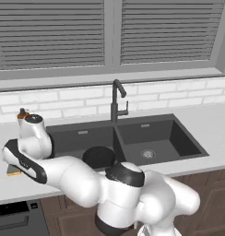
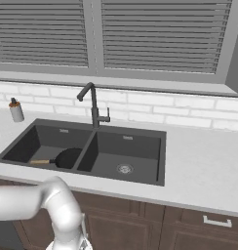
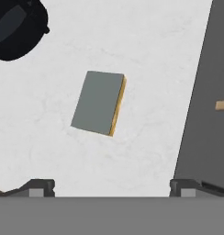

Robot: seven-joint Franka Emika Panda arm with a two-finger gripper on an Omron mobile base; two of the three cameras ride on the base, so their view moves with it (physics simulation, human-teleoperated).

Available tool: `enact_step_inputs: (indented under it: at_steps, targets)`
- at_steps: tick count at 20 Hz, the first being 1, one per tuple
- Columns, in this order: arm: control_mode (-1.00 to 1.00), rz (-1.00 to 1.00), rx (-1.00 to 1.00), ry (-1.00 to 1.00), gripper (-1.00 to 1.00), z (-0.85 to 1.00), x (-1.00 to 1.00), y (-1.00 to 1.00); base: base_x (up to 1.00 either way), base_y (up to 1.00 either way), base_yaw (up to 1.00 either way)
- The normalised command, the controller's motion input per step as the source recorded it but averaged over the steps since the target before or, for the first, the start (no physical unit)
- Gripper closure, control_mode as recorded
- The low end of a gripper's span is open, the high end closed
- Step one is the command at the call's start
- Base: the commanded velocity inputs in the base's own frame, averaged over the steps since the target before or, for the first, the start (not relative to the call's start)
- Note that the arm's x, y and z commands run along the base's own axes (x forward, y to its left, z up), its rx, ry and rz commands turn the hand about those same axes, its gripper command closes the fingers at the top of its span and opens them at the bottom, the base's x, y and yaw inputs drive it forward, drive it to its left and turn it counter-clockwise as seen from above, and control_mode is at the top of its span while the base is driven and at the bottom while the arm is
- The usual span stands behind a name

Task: Pick the pan and sponge and place them into the sink. Then turn on the water.

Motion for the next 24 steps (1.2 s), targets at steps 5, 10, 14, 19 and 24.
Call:
enact_step_inputs:
  at_steps: [5, 10, 14, 19, 24]
  targets:
    - [-1.00, -0.03, -0.02, 0.00, -1.00, -0.16, 0.01, 0.28, 0.00, 0.00, 0.00]
    - [-1.00, -0.09, -0.09, 0.00, -1.00, -0.23, 0.21, 0.20, 0.00, 0.00, 0.00]
    - [-1.00, -0.11, -0.06, 0.00, -1.00, -0.24, 0.38, 0.27, 0.00, 0.00, 0.00]
    - [-1.00, -0.06, 0.00, 0.02, -1.00, -0.25, 0.47, 0.40, 0.00, 0.00, 0.00]
    - [-1.00, -0.03, -0.02, 0.02, -1.00, -0.32, 0.42, 0.25, 0.00, 0.00, 0.00]
